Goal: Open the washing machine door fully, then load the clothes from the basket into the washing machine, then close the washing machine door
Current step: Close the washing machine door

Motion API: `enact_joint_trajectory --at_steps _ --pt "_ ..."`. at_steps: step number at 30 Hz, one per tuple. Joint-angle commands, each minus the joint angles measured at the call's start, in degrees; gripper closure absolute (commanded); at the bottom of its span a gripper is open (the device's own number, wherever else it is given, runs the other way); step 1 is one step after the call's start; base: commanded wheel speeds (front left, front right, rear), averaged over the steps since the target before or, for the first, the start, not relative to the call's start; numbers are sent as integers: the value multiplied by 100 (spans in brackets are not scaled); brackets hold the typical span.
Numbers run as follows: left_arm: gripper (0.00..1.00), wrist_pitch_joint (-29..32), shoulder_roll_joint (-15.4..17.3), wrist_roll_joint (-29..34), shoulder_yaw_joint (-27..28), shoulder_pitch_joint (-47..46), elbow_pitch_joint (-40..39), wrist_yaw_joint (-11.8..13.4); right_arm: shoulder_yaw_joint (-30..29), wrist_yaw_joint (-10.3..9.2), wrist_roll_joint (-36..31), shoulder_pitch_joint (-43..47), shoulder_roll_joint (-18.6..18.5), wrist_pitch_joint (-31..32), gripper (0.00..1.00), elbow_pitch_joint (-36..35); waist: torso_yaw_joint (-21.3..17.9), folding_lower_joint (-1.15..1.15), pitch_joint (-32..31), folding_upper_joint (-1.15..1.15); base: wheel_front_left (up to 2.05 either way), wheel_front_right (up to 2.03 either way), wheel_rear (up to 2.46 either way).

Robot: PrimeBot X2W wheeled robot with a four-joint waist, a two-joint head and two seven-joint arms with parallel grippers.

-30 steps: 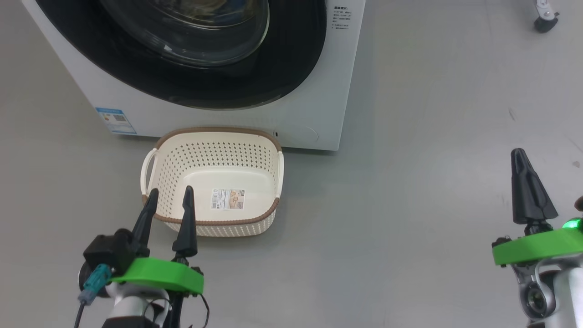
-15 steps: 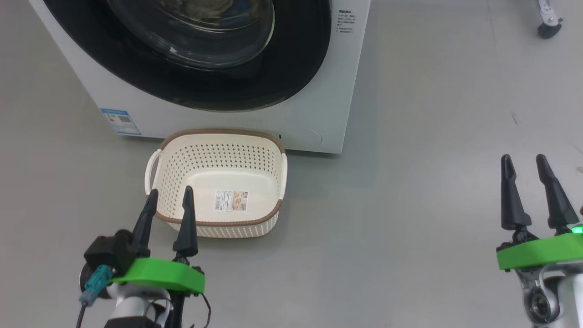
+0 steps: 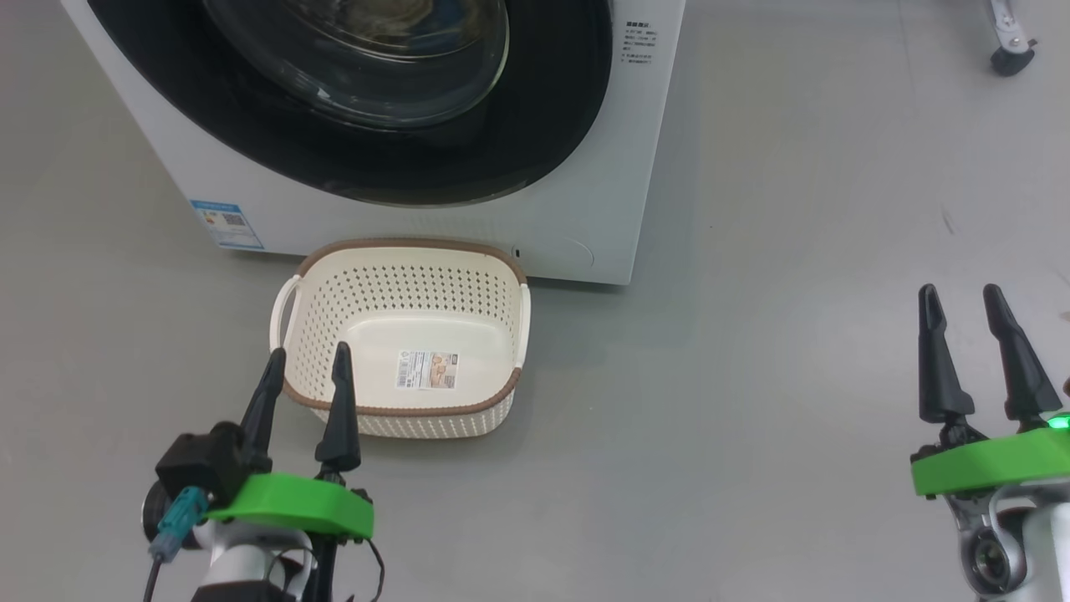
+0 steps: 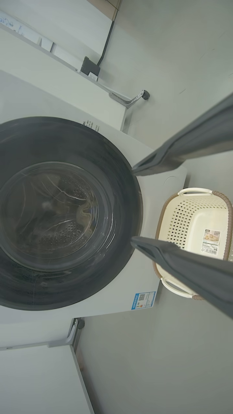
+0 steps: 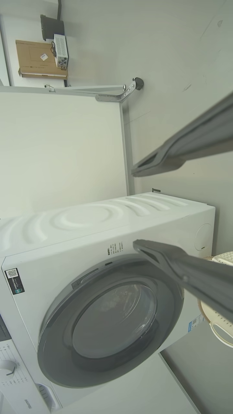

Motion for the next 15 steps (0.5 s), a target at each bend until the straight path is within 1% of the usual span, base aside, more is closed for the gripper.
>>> enact_joint_trajectory --at_steps 1,15 --pt "0 -37 41 53 217 -130 -157 2 125 -21 -18 -104 -34 -21 0 -175 4 0 -3 0 0 0 0" --pt "0 -37 20 43 216 -115 -98 2 139 -21 -24 -80 -34 -21 0 -160 16 0 -42 0 0 0 0"
